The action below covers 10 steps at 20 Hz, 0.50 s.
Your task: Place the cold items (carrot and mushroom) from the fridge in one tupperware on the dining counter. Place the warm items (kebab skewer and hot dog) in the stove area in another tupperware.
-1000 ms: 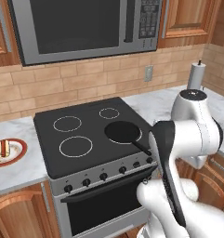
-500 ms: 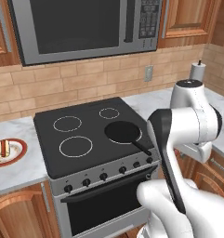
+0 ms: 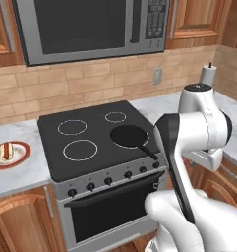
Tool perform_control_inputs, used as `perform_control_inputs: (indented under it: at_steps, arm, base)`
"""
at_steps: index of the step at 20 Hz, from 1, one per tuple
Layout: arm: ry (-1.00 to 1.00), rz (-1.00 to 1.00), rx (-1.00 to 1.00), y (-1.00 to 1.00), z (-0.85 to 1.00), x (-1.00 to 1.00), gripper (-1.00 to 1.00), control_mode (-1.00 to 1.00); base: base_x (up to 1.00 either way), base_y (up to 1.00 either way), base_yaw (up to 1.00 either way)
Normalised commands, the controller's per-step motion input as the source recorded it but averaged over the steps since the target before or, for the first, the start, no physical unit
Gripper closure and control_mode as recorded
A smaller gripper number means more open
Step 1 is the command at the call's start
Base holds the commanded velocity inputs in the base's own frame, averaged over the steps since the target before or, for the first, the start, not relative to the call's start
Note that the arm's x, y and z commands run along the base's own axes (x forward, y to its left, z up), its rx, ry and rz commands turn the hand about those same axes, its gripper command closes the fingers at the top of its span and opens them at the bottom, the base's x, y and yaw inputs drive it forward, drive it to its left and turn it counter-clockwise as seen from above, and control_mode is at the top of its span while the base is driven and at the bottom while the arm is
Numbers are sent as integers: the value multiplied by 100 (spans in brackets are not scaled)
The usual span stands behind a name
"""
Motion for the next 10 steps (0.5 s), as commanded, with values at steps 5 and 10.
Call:
perform_control_inputs:
  at_steps: [5,10]
  arm:
    - [0,0,0,0,0,0,100,100]
    - [0,0,0,0,0,0,100,100]
  base:
    - [-99,0,41]
    - [-80,1,62]
